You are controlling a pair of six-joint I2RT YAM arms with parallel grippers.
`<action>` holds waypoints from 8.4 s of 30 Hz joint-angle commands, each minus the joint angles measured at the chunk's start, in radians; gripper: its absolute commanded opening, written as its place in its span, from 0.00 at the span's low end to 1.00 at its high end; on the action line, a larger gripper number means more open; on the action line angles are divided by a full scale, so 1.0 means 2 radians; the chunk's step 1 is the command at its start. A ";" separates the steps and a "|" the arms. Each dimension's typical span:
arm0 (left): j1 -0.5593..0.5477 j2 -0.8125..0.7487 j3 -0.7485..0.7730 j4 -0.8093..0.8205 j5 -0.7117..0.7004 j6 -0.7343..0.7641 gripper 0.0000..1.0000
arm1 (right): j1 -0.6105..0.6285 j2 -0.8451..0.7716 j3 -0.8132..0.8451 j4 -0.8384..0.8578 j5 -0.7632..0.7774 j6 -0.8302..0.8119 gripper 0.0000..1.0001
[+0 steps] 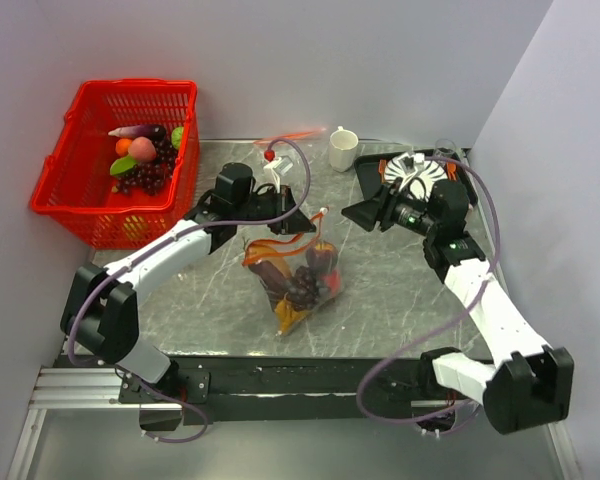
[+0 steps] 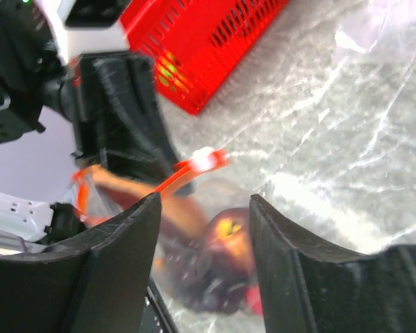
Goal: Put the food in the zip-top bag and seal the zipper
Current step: Zip the zipper food storage bag at the center of the board, then adjust the zipper food storage bag at the center of the board.
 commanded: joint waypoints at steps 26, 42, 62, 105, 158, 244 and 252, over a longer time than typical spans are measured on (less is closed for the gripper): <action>-0.015 -0.030 0.046 -0.019 0.044 0.046 0.01 | -0.014 0.143 -0.106 0.525 -0.194 0.171 0.63; -0.022 -0.014 0.068 -0.059 0.016 0.060 0.44 | 0.009 0.102 -0.100 0.406 -0.170 0.110 0.00; -0.033 0.009 0.256 -0.250 0.003 0.239 0.71 | 0.054 0.006 -0.074 0.175 -0.123 0.012 0.00; -0.096 0.045 0.288 -0.352 -0.086 0.338 0.43 | 0.054 0.032 -0.049 0.164 -0.138 0.024 0.00; -0.096 -0.034 0.227 -0.378 -0.134 0.320 0.01 | -0.060 -0.115 -0.082 0.035 0.191 0.064 0.00; -0.088 0.050 0.269 -0.312 -0.121 0.046 0.01 | 0.508 0.114 0.261 -0.356 0.641 -0.174 0.54; -0.087 0.049 0.267 -0.316 -0.125 0.050 0.01 | 0.517 0.134 0.280 -0.386 0.679 -0.179 0.45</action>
